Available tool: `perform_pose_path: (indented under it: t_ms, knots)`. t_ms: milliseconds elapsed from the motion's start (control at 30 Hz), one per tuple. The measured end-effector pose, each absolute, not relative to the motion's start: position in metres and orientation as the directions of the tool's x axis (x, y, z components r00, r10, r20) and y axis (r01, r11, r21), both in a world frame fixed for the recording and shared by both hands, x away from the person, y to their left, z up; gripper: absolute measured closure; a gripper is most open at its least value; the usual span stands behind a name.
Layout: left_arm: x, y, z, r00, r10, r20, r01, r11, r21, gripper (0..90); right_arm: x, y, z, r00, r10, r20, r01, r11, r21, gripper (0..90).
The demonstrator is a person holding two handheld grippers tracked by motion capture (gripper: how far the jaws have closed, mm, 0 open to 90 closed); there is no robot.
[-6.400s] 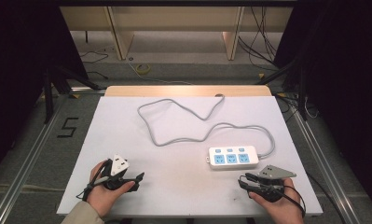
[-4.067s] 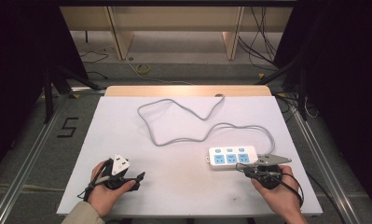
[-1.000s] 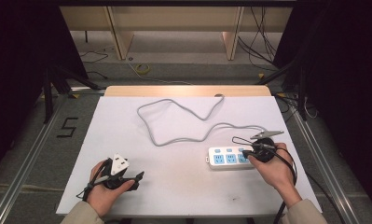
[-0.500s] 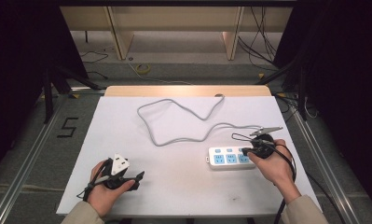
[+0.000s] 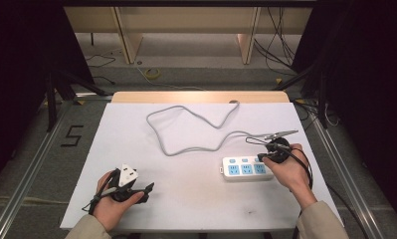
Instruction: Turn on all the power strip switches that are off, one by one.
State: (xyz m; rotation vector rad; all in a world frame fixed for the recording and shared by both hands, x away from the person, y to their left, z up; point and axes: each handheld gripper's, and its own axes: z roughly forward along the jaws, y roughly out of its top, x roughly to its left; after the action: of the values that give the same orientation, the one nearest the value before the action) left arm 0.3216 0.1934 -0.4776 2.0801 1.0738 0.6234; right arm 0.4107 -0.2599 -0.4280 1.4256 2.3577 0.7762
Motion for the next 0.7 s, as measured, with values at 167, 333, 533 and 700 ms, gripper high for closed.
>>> perform_pose_path:
  t_ms: [167,333,533,700]
  knots:
    - [0.322,0.193,-0.478,0.54,0.836,0.096,0.497,-0.408,0.766,22.5,0.415,-0.259,-0.429,-0.473,0.881,0.033,0.733,0.373,0.569,90.0]
    - [0.322,0.193,-0.478,0.539,0.837,0.098,0.495,-0.409,0.766,22.5,0.419,-0.258,-0.433,-0.471,0.881,0.028,0.74,0.379,0.556,90.0]
    - [0.322,0.193,-0.478,0.539,0.837,0.096,0.495,-0.407,0.767,22.5,0.422,-0.258,-0.434,-0.47,0.882,0.028,0.747,0.38,0.546,90.0]
    - [0.322,0.193,-0.478,0.539,0.836,0.097,0.495,-0.408,0.767,22.5,0.424,-0.257,-0.433,-0.473,0.881,0.024,0.751,0.389,0.534,90.0]
